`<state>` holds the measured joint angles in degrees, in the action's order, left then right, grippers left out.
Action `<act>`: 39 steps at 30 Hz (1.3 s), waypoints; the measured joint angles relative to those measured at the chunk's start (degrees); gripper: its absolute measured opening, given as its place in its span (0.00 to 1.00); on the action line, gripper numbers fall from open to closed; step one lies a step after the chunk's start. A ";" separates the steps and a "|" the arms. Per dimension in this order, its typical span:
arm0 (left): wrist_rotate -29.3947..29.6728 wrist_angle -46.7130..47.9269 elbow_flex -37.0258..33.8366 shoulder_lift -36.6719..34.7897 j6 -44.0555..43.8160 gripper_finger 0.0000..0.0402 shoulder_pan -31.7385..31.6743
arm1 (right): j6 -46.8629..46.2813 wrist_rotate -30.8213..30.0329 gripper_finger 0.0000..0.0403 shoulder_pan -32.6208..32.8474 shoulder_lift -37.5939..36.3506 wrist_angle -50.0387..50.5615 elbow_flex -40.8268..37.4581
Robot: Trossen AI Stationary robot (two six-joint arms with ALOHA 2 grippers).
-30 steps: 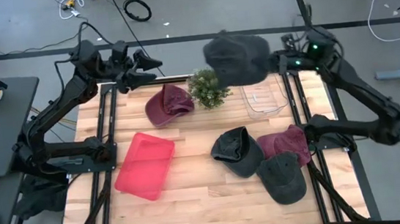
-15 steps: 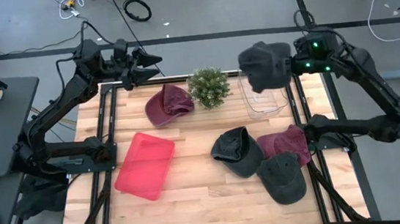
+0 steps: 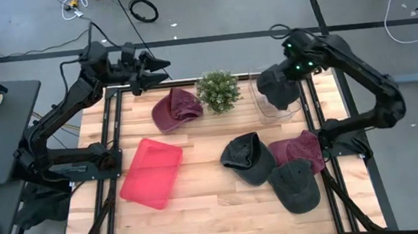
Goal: Pick & Place hat
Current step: Put the top black cap into the transparent bin
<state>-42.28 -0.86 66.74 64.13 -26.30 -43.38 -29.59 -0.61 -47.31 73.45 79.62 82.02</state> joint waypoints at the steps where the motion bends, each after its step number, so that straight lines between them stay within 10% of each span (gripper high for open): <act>1: 0.55 0.42 0.00 -0.01 0.00 0.93 0.01 | -0.54 -0.02 0.01 -0.41 0.85 0.48 0.00; 14: 2.70 1.70 0.00 0.01 1.97 0.93 0.14 | -4.73 -2.45 0.01 -3.35 6.34 0.52 0.02; 39: 3.22 3.03 0.02 0.01 4.53 0.93 1.25 | -40.14 -3.94 0.02 -6.07 8.93 -9.47 0.02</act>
<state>-39.06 2.17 66.76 64.14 -21.76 -42.13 -69.73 -4.55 -53.39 82.37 70.14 82.04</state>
